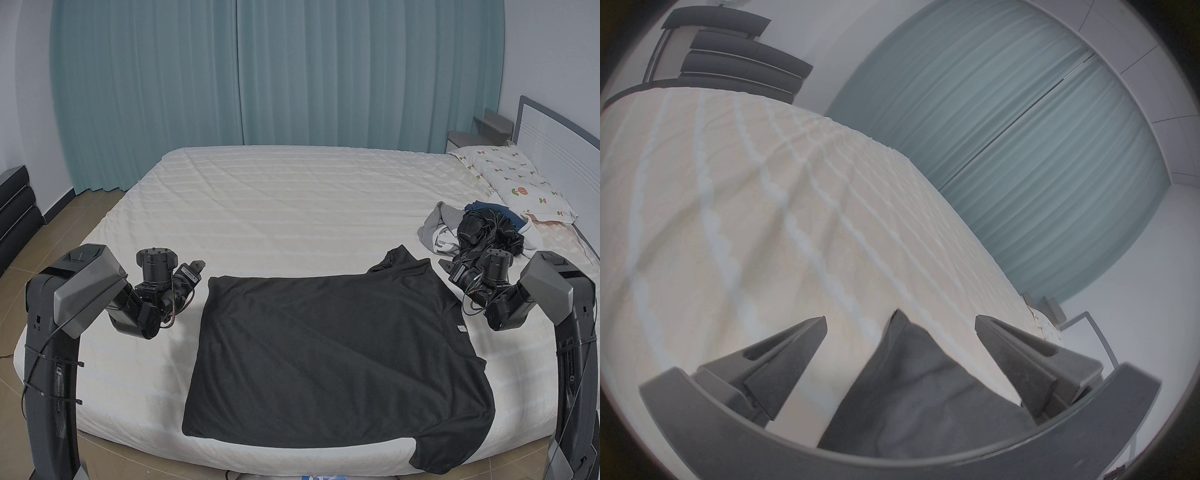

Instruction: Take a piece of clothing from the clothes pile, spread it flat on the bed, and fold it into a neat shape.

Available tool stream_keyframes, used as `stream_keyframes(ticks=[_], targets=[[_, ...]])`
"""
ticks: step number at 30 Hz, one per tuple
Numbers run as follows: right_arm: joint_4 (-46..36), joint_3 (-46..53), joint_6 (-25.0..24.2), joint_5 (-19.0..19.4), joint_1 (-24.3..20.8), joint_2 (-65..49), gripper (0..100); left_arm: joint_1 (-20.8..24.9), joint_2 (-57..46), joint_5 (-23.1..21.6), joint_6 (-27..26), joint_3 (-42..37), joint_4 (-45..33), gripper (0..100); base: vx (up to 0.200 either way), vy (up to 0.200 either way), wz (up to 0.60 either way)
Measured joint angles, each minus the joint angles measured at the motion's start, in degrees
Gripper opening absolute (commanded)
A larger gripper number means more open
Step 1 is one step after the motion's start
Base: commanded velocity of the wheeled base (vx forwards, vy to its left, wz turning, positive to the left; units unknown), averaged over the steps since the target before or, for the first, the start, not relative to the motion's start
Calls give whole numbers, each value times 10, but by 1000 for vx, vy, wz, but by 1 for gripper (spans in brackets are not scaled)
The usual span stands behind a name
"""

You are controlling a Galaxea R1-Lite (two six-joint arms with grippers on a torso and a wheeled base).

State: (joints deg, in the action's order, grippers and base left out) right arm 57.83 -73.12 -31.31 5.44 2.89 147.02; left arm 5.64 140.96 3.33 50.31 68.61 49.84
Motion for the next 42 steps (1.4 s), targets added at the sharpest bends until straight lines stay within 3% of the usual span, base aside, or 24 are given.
stream_keyframes(ticks=[10, 19, 24, 36, 42], targets=[[51, 279, -10, 20, -2, -144, 100, 19, -91, -16, 1, -226, 103, 100, -200, 0, 0], [155, 530, -54, 64, -14, -237, 100, 62, -155, -24, 12, -452, 217, 100, 0, 0, 0], [194, 593, -81, 93, -17, -254, 100, 80, -171, -38, 27, -514, 252, 100, 0, 0, 0], [196, 628, -82, 96, -25, -263, 100, 87, -184, -92, 54, -560, 253, 100, 0, 0, 0], [196, 631, -83, 97, -25, -263, 100, 87, -188, -95, 56, -569, 253, 100, 0, -100, 0]])
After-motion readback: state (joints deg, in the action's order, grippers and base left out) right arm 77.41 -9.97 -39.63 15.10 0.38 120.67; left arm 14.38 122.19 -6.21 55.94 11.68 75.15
